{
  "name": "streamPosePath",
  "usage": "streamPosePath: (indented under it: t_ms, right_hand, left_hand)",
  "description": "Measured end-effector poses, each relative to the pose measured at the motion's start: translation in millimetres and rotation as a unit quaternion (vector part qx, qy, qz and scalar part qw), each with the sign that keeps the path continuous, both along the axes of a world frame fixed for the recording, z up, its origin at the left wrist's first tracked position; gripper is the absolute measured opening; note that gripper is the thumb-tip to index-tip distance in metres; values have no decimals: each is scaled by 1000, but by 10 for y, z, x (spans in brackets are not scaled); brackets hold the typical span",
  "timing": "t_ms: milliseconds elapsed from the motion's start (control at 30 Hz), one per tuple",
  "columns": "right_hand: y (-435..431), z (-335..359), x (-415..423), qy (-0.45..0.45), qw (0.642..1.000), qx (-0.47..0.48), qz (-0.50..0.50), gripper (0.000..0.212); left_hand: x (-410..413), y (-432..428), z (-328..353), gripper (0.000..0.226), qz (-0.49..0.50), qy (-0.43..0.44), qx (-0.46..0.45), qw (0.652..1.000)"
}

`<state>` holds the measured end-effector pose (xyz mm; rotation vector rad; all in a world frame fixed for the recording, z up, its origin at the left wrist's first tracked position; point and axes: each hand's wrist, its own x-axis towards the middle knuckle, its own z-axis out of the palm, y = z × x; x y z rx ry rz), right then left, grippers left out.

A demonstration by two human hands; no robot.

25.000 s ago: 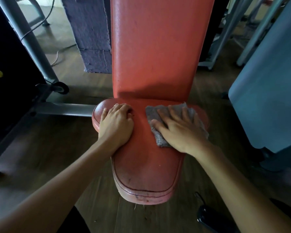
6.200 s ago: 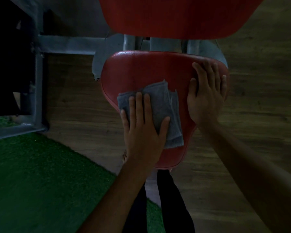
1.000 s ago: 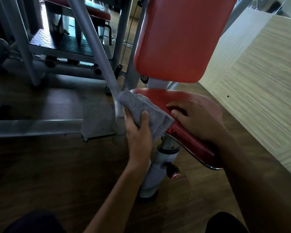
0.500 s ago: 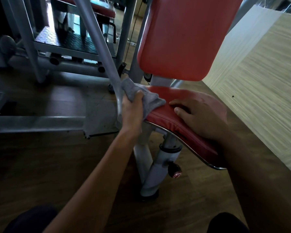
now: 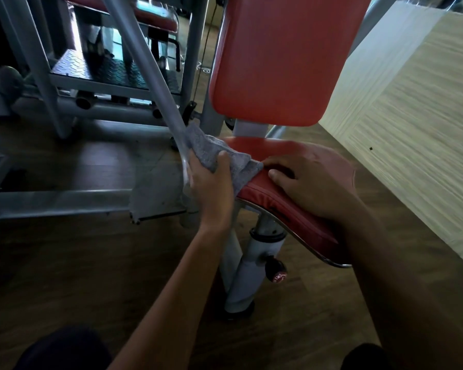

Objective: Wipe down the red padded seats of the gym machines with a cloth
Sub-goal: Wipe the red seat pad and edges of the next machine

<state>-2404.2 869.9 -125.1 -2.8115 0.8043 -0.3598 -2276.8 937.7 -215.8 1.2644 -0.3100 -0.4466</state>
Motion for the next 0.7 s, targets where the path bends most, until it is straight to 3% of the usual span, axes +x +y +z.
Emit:
streamPosePath:
  t_ms: [267,367,500,700]
  right_hand:
    - [-19,6,2,0,1000,14,-22,30]
    - [-37,-3,21,2,1000,15,-26,29]
    - [-50,-15,7,7,1000,-1,-22,29]
    - [-68,7,-4,3,999,29,-31,31]
  left_hand:
    - [298,-65,-5,65,-50,5,-3,999]
    - [28,128,-50,65,-57,-72,0,996]
    - [172,-15,-70,70,-50,-111,27,992]
    - [-15,119,-64,56,-42,-176,52,982]
